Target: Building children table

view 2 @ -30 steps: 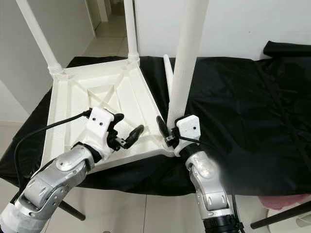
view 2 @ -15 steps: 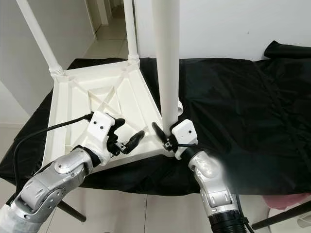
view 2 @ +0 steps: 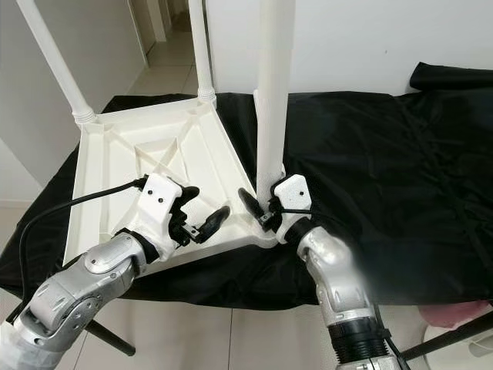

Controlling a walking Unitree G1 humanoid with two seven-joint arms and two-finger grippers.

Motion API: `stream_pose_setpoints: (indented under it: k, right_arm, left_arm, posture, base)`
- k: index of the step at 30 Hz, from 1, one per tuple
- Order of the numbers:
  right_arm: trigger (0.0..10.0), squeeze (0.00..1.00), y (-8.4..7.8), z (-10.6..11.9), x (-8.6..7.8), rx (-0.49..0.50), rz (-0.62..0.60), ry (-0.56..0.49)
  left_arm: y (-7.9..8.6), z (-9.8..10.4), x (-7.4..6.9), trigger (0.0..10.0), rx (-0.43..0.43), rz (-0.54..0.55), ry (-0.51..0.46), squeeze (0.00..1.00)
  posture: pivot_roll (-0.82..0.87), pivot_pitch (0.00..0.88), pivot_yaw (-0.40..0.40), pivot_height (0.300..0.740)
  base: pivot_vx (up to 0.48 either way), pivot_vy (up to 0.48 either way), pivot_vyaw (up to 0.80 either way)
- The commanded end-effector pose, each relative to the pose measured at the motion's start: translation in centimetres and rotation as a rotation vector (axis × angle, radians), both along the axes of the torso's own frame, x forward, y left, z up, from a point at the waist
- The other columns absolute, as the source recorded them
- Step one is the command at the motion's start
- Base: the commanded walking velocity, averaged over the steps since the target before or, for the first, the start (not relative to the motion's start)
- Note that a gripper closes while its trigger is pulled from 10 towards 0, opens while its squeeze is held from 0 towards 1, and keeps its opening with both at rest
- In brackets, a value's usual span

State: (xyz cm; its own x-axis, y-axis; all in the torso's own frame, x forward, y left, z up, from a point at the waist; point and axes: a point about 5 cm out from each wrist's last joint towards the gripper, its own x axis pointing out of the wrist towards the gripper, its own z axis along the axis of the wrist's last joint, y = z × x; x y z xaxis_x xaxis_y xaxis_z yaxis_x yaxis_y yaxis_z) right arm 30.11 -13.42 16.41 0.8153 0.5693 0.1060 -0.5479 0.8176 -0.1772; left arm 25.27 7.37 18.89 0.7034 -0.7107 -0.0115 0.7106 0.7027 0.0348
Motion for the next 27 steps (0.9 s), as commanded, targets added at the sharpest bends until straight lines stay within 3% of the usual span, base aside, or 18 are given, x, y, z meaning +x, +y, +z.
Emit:
stream_pose_setpoints:
  k: [1, 16, 27]
  right_arm:
    - [10.0, 0.0, -0.5, -2.6, 0.0, -0.015, -0.028, 0.147]
    - [10.0, 0.0, -0.6, -3.3, 0.5, 0.127, -0.109, 0.289]
    - [10.0, 0.0, 0.6, -3.5, -0.4, 0.087, -0.145, 0.209]
  left_arm:
    - [-0.7, 0.2, -1.0, 10.0, 0.02, -0.219, -0.004, 0.0]
    - [-0.6, 0.4, -1.0, 10.0, 0.021, -0.219, -0.002, 0.0]
    - [-0.6, 0.4, -1.1, 10.0, 0.026, -0.216, -0.002, 0.0]
  posture:
    - [0.03, 0.06, 0.094, 0.74]
    - [0.03, 0.047, 0.095, 0.74]
    - [0.04, 0.046, 0.088, 0.74]
  base:
    - [0.0, 0.0, 0.0]
    - [0.0, 0.0, 0.0]
    - [0.0, 0.0, 0.0]
